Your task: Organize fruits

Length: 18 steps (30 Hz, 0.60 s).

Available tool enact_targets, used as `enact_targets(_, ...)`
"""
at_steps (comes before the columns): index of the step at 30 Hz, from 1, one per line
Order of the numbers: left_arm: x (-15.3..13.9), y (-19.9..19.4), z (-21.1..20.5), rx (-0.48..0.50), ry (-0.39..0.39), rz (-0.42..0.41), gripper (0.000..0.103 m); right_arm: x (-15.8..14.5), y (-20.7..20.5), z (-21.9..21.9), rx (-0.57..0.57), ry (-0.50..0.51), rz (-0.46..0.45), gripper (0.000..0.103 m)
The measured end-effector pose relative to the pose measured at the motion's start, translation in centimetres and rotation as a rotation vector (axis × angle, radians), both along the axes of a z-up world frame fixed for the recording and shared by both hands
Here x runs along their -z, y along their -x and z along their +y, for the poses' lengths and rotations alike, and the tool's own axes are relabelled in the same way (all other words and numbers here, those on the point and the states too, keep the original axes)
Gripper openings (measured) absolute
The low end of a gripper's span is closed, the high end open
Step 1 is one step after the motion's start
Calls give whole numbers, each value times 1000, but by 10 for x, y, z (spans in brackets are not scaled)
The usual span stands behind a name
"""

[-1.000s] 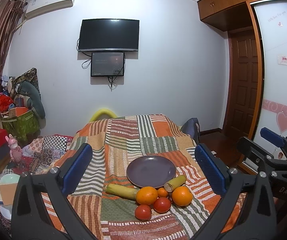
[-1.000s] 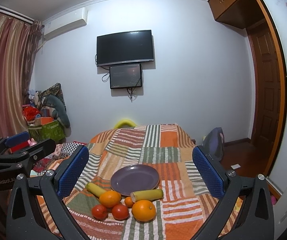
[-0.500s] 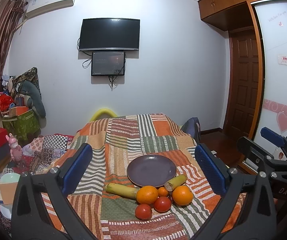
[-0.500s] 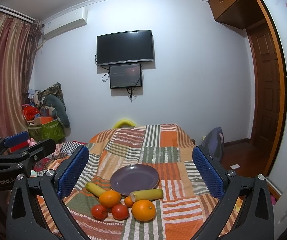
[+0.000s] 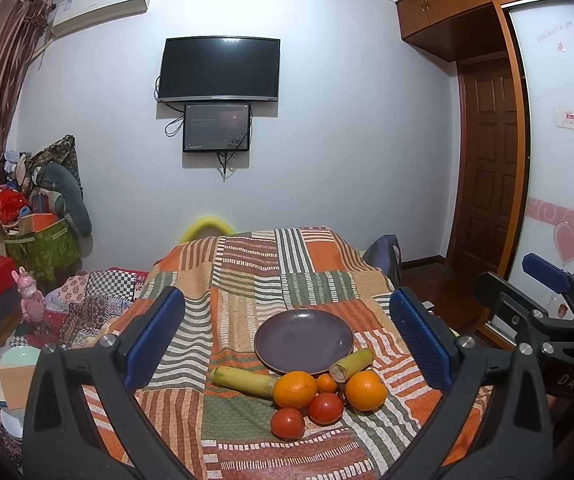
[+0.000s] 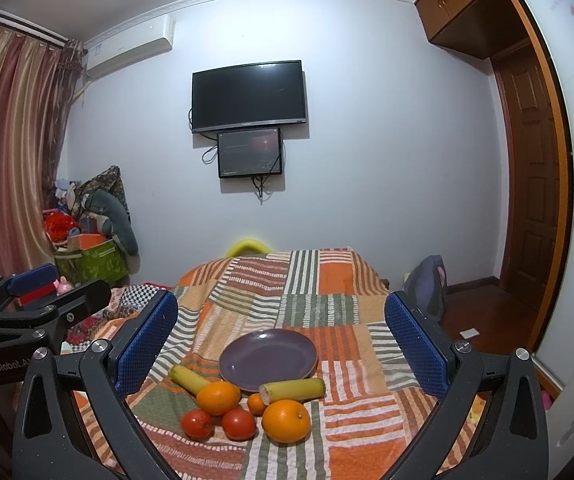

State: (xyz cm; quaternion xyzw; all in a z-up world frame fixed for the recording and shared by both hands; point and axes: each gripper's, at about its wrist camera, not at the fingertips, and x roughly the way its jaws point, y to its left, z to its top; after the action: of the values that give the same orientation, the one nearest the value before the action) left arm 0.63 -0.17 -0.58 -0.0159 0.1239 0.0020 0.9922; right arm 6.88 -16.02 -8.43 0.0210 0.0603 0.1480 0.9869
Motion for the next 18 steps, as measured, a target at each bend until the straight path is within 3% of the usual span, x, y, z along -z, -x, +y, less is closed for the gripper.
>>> enact_targets(18,6,-11,3,22,31,41,103,5,-8,2,-25,40,3,103)
